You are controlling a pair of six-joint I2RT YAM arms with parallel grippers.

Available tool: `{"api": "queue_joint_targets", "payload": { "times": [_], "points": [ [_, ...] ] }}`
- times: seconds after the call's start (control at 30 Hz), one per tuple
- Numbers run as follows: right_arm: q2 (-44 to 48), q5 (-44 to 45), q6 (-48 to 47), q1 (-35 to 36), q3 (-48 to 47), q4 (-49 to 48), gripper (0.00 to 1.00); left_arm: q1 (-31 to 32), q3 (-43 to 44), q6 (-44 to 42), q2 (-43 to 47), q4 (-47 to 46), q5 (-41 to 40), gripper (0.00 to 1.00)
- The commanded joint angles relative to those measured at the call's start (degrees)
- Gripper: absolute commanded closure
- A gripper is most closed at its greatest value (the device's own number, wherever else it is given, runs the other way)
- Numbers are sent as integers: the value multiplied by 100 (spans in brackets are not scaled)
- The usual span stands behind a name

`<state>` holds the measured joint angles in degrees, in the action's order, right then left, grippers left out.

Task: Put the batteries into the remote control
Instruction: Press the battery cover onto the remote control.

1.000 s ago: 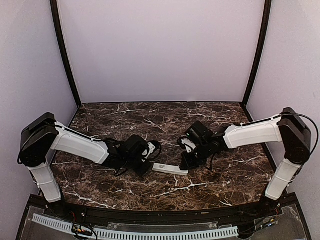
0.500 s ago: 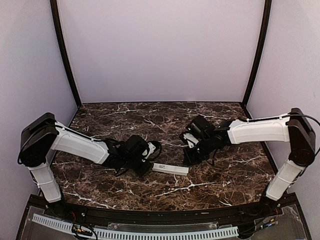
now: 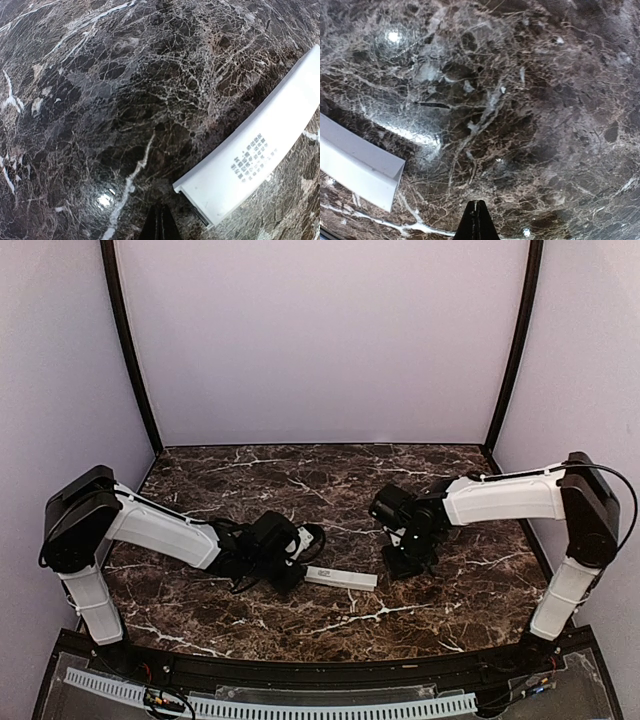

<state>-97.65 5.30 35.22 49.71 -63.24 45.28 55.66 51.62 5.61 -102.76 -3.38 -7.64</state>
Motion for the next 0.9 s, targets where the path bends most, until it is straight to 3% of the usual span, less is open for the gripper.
{"api": "queue_joint_targets", "payload": {
  "times": [0.0, 0.87],
  "points": [
    [-617, 124, 8, 227, -405, 350, 100, 0, 44, 36, -6, -13, 114, 100],
    [-1739, -153, -257, 679, -1862, 406, 100, 104, 50, -64, -29, 56, 667, 100]
  ]
}}
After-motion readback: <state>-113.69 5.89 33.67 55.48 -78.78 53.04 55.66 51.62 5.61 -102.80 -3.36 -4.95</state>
